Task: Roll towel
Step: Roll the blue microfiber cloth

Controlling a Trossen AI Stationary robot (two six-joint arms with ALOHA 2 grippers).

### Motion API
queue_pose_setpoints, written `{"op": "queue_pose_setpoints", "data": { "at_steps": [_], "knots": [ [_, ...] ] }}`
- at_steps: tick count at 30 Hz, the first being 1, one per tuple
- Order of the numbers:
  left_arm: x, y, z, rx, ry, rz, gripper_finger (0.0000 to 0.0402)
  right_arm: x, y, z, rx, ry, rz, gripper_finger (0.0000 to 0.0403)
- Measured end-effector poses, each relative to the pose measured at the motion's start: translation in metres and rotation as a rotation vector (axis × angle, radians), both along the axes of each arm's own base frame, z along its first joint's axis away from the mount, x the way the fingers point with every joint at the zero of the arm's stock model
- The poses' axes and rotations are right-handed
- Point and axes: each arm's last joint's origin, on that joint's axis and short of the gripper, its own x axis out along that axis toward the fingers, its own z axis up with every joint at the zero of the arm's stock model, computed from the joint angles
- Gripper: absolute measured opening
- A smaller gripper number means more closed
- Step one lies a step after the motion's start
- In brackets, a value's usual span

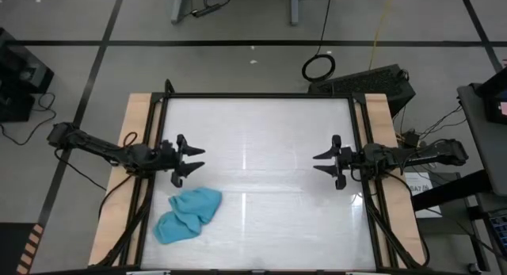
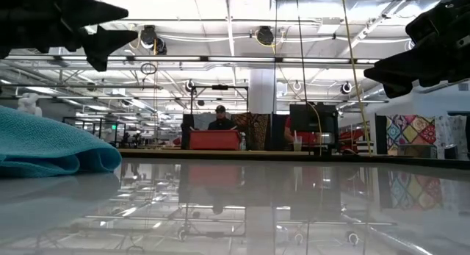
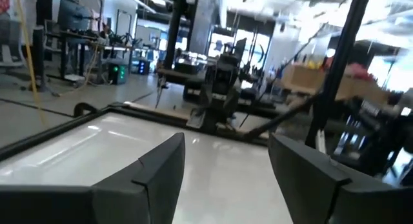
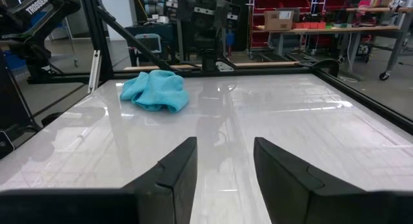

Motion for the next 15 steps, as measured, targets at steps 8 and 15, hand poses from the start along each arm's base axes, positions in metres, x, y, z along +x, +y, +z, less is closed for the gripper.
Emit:
{"op": "queue_pose_setpoints", "data": {
  "at_steps": [8,15],
  "knots": [
    [-0.0003,0.0034,-0.0005,-0.046,0.005,0.108,0.0228,0.0,0.0,0.0,0.0,0.0,0.0,0.0144],
    [0.0009,0.0045,0.0063,-0.071,0.0,0.149,0.0228,0.0,0.0,0.0,0.0,0.0,0.0,0.0144]
  ]
}}
